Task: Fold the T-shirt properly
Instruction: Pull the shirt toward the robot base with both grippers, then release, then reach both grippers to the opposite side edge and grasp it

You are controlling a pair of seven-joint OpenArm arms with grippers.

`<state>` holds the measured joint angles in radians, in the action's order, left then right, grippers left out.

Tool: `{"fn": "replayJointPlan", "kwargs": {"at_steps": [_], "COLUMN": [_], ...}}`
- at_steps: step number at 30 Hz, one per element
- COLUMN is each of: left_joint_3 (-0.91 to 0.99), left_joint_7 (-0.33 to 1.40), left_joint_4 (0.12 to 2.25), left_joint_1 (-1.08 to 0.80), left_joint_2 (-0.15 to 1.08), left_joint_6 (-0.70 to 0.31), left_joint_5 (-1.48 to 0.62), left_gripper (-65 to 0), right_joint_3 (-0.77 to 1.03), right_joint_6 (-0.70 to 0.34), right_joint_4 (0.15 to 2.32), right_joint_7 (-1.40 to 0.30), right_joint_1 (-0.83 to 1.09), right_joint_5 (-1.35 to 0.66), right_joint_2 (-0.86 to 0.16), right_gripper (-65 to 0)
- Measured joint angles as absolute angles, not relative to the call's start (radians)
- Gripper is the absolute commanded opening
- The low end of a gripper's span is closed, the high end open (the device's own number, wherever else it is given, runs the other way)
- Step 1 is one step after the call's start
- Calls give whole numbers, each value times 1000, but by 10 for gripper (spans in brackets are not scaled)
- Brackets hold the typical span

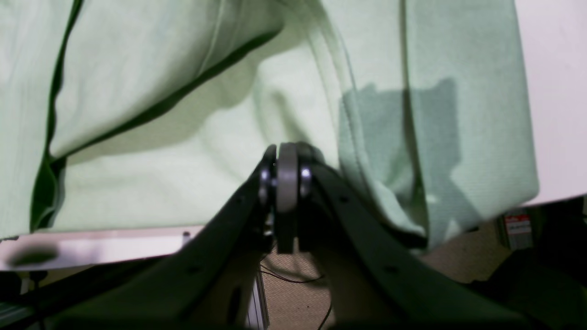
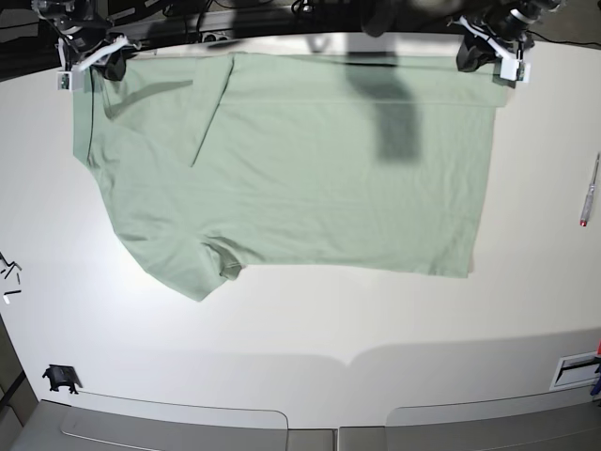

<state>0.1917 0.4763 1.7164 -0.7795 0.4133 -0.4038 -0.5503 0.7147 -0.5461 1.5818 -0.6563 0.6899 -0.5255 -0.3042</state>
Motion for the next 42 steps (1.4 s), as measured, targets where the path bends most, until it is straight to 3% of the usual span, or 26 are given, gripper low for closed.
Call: {"fn": "replayJointPlan", "kwargs": {"at_steps": [15,16,19,20,24,29,36,42], "left_joint_3": [249,264,306,319,347,346,347,347], "left_joint_7": [550,539,516,498,495,494,494,493], "left_joint_4": [1995,2009,2028,2030,2030,2030,2030,2031], "left_joint_1": [-802,-803,-803,-803,-803,-803,-802,-802], "left_joint_2": [405,405,405,405,405,404,406,406], "left_joint_6": [-366,-367,-367,-366,-367,-367,-367,-367], "left_joint_5": [-400,-399,-399,-398,-398,-403,-402,-402], "left_gripper": [-637,-580,-434,-414,-413,-413,-413,-413], "right_joint_3": [715,715,715,715,712,712,650,514], "right_joint_6": [-546,-546,-546,-546,-465,-445,-582,-647], "right_joint_4": [1921,1939,1959,1959,1944,1758,1219,767], "right_joint_7": [-665,-660,-603,-578,-508,-488,-509,-489], "right_joint_1": [678,665,604,581,463,270,33,-183], "right_joint_5": [-506,-500,-441,-408,-256,-244,-381,-385], "right_joint_2": [-301,-301,-302,-302,-296,-316,-508,-625], "right_gripper": [-650,-637,-414,-374,-364,-364,-364,-364]}}
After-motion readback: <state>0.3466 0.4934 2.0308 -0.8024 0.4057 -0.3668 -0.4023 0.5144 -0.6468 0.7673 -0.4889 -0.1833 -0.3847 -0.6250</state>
